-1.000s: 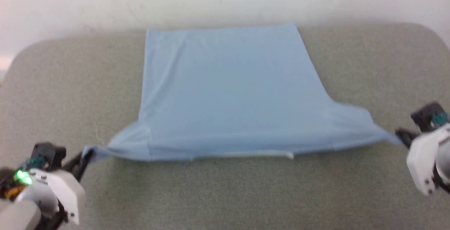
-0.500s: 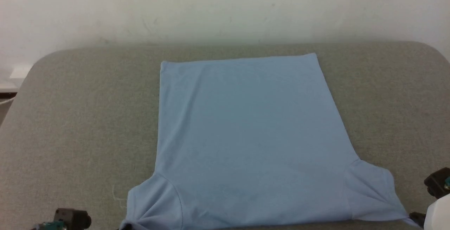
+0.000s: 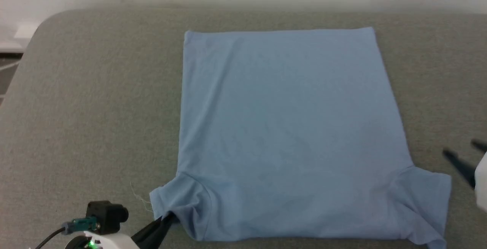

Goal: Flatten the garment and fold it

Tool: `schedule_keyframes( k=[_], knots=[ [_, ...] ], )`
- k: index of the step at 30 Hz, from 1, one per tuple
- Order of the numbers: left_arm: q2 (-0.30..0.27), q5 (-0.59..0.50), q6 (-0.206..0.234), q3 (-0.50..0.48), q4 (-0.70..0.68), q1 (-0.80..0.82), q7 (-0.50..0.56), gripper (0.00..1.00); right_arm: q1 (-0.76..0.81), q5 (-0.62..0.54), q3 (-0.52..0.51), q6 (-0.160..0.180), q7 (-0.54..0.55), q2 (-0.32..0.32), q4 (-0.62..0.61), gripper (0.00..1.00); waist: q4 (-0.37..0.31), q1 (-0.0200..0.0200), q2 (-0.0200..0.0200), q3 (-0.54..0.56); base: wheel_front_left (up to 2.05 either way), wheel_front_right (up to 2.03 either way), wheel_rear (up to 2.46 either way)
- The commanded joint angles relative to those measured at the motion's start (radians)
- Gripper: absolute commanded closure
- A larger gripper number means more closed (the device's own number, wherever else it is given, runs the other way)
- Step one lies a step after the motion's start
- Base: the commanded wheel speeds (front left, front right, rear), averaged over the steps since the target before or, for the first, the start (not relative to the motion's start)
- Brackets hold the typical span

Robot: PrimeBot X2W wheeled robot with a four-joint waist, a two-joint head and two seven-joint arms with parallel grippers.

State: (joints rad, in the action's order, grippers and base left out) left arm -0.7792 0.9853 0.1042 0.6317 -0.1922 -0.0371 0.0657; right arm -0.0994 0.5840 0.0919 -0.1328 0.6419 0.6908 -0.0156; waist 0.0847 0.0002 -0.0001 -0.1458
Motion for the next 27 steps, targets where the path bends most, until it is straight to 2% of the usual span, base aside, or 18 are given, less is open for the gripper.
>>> schedule_keyframes(
  k=[1, 7, 13, 22, 27],
  knots=[
    [0.01, -0.021, 0.015, 0.0, -0.035, 0.029, 0.001, 1.0, -0.062, -0.022, -0.025, 0.002, 0.003, -0.013, -0.012, 0.0, 0.086, -0.0002, 0.0001, -0.1, 0.0, 0.0, 0.0],
    [0.036, -0.067, 0.057, 0.008, -0.142, 0.062, 0.0, 1.0, -0.246, -0.068, -0.038, 0.002, 0.052, -0.019, 0.013, 0.0, 0.166, -0.0002, 0.0001, -0.221, 0.0, 0.0, 0.0],
    [0.065, -0.135, 0.081, 0.036, -0.233, 0.105, 0.0, 1.0, -0.512, -0.104, -0.042, 0.002, 0.187, -0.006, 0.138, 0.0, 0.261, -0.0002, 0.0001, -0.361, 0.0, 0.0, 0.0],
    [0.119, -0.19, 0.076, 0.076, -0.265, 0.158, -0.004, 1.0, -0.818, -0.186, -0.011, 0.002, 0.344, 0.032, 0.338, 0.0, 0.36, -0.0002, 0.0001, -0.479, 0.0, 0.0, 0.0],
    [0.15, -0.202, 0.061, 0.099, -0.255, 0.181, -0.01, 1.0, -0.919, -0.238, -0.012, 0.002, 0.348, 0.049, 0.437, 0.0, 0.394, -0.0002, 0.0001, -0.505, 0.0, 0.0, 0.0]
  ],
)
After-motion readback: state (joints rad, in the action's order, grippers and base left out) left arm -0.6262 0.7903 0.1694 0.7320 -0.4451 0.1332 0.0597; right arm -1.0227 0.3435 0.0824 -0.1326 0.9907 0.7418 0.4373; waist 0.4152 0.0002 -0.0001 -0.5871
